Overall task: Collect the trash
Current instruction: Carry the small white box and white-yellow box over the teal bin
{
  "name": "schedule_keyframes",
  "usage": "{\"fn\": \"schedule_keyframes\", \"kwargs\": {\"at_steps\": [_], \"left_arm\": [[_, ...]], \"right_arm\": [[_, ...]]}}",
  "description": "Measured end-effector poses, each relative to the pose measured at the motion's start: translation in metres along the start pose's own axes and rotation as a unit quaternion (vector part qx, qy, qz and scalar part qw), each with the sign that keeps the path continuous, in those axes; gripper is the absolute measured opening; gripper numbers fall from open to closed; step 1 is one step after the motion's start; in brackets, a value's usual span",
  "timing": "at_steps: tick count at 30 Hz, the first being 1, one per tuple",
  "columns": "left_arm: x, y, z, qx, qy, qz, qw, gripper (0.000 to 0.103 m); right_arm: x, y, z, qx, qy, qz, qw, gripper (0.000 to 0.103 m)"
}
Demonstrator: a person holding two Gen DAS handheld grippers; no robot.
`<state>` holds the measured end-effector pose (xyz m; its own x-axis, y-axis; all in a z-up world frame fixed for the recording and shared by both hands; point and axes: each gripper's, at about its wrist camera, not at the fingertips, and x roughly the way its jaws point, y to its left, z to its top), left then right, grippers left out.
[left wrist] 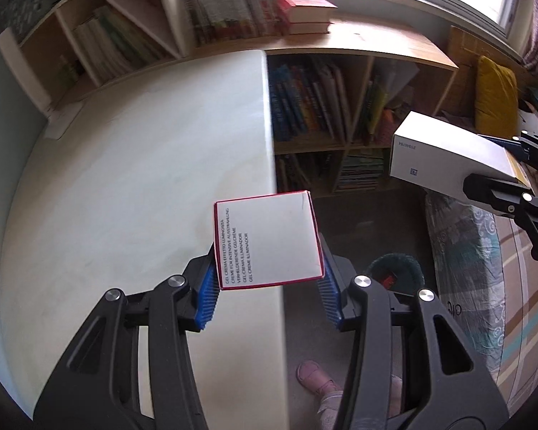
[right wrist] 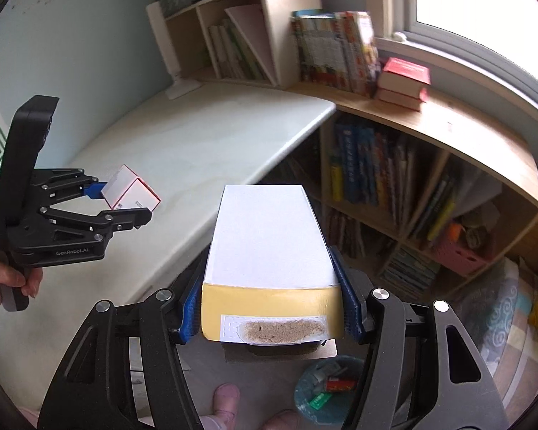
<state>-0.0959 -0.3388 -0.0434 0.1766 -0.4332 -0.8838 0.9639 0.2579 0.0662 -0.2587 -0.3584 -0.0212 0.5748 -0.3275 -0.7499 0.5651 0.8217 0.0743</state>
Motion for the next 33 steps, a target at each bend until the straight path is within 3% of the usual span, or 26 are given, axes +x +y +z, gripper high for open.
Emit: {"fn": "schedule_keyframes", "kwargs": {"at_steps": [9,16,25,33], "left_arm": [[0.038,-0.130,-0.007,0.080,0.038,-0.065,0.9939,0.045],[0.077,-0.208,-0.038,0.137,0.083,-0.107,0.9812,0.045],[0.126,-0.260,-0.072,0.192,0.141,-0.124,0.9631,0.045],[0.162,-0.283,-0.090,0.218,0.163,-0.127,0.9539,0.045]], "right_arm": [[-0.046,-0.094,-0.092,0.092,0.022,-0.043,0.995,0.061],[-0.052,-0.136,-0.168,0.157,0.054,-0.056,0.984,0.061],[-0.034,-0.158,-0.235,0.222,0.086,-0.053,0.970,0.061],[-0.005,-0.167,-0.269,0.254,0.102,-0.045,0.961,0.061]]}}
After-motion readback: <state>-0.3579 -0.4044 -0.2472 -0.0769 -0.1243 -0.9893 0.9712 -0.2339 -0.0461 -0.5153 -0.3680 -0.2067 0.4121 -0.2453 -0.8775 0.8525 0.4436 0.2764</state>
